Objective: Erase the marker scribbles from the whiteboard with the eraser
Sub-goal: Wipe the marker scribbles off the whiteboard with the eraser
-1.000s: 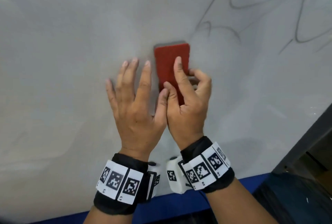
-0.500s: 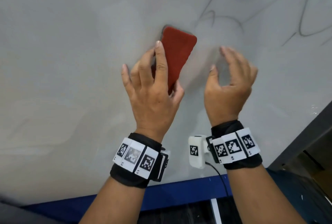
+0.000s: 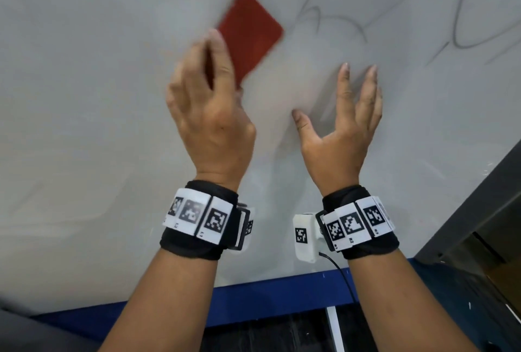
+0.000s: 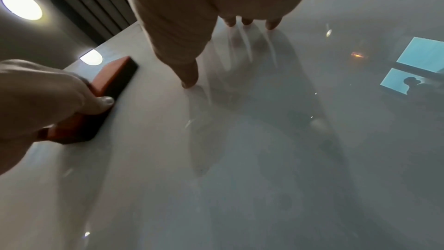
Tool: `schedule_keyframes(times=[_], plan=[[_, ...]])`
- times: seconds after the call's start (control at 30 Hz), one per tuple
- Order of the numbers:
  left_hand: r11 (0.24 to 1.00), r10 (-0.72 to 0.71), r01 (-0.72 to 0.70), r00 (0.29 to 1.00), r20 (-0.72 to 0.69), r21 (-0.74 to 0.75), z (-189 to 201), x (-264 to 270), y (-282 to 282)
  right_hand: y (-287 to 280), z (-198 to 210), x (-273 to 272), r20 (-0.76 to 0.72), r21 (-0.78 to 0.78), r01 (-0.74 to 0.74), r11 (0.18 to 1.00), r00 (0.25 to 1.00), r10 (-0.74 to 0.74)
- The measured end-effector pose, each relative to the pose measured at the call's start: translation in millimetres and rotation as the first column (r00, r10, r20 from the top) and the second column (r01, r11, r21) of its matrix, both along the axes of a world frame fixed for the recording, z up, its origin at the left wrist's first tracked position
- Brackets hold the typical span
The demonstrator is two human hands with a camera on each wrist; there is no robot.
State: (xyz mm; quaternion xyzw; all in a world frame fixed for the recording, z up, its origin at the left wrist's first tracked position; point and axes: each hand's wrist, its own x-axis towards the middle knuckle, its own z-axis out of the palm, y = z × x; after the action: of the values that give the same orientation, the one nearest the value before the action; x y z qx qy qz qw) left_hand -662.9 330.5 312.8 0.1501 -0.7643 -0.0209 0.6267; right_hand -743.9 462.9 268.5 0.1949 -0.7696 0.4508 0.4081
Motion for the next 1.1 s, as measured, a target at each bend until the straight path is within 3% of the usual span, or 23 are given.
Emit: schedule_keyframes(times=[0.1,0.23,0.3,0.4,0.47,0.57,0.63,0.73,0.8,0.9,0.97,1.0,1.1], plan=[[0.99,0.05,-0.039,0.996,-0.08,0.133,15,2,-2,0,-1,-1,0.003,0.001,0.0,1.0,1.0,0.0],[0.994,-0.033,0.041,0.997,0.073,-0.104,0,-9,18,-1,-1,1,-0.003,-0.006,0.007,1.0,1.0,-0.007],[0.99,-0.024,0.034,0.997,0.077,-0.136,-2,-11,17,1,-1,1,0.004,0.008,0.008,1.0,1.0,-0.008],[0.996,0.037,-0.034,0.998,-0.042,0.078,14,-6,10,7,-2,0,0.027,0.052,0.0,0.999,1.0,-0.001],[0.992,0.019,-0.011,0.998,-0.057,0.123,19,-6,14,13,0,-2,0.053,0.048,0.001,0.999,0.999,-0.003],[0.986,-0.064,0.084,0.988,0.14,-0.141,3,-11,30,18,5,-6,0.067,0.016,0.02,1.0,0.998,-0.021],[0.972,-0.034,0.072,0.985,0.17,-0.224,-2,-13,29,22,7,-7,0.067,0.015,0.03,0.999,0.997,-0.031],[0.996,0.069,-0.069,0.998,0.0,0.061,14,-9,21,31,6,-11,0.088,0.002,0.018,1.0,0.996,-0.019],[0.989,0.072,-0.068,0.997,-0.028,0.129,20,-10,23,35,5,-13,0.09,0.008,0.012,1.0,0.996,-0.013],[0.986,-0.013,0.035,0.991,0.131,-0.163,1,-20,40,37,5,-13,0.086,0.014,-0.009,1.0,0.996,0.007],[0.963,-0.011,0.062,0.981,0.192,-0.263,-7,-22,39,39,5,-14,0.085,0.034,-0.013,0.999,0.996,0.01],[0.973,0.01,0.027,0.987,0.16,-0.229,-5,-23,36,42,5,-15,0.082,0.043,-0.009,0.999,0.997,0.006],[0.995,0.072,-0.071,0.997,-0.008,0.073,14,-21,34,53,11,-23,0.072,0.053,-0.015,0.999,0.997,0.012]])
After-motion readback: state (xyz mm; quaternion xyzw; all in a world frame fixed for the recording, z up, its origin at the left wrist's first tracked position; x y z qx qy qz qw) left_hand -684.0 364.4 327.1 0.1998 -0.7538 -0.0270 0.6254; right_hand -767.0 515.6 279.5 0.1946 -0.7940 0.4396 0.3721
